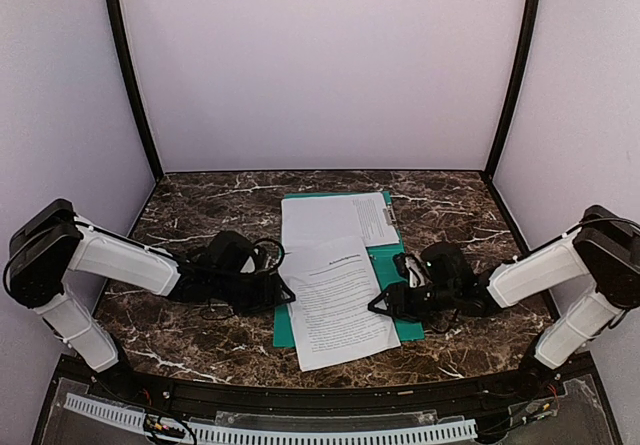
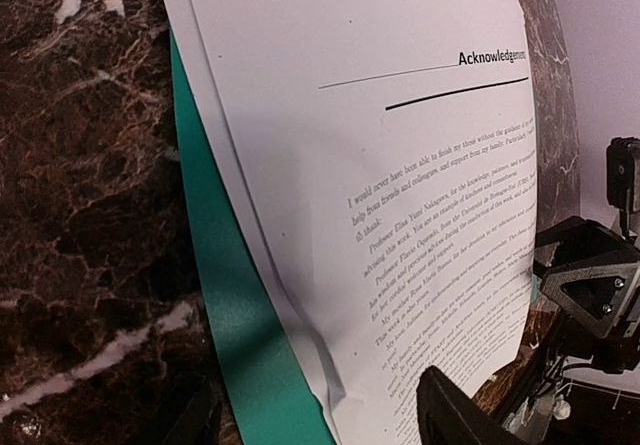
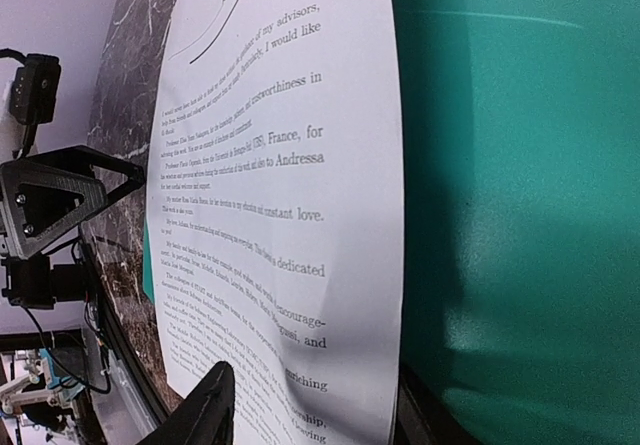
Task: Put the files into the folder
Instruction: Pass from the left arm to the right
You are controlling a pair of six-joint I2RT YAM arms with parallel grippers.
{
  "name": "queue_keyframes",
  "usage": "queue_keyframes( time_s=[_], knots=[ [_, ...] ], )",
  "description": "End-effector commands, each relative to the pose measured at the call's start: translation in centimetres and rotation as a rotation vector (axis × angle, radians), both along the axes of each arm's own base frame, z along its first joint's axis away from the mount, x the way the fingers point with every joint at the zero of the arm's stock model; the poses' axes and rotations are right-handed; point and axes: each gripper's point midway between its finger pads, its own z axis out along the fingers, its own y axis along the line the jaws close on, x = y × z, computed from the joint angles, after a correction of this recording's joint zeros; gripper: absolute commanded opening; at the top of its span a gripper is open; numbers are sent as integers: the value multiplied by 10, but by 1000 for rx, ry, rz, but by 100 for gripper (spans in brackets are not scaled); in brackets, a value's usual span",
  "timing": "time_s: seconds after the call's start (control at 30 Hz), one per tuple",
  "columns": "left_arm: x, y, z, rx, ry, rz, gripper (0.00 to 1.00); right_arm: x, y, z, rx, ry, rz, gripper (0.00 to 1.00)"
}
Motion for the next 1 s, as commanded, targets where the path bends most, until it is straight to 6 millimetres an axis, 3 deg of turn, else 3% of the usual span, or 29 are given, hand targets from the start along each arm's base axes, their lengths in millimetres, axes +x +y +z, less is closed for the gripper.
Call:
queue_keyframes(
  time_s=[0.0, 0.37, 0.6, 0.97],
  knots=[
    [3, 3, -8, 54, -1, -23, 67, 1, -1, -7, -42, -4, 5, 49],
    [7, 14, -28, 240, -10, -101, 51, 0, -2, -11, -46, 4, 4, 48],
    [-9, 19, -48, 332, 18, -151, 51, -1, -3, -11, -47, 6, -1, 48],
    [-21, 42, -52, 521, -19, -194, 50, -1, -4, -13, -46, 6, -4, 48]
  ],
)
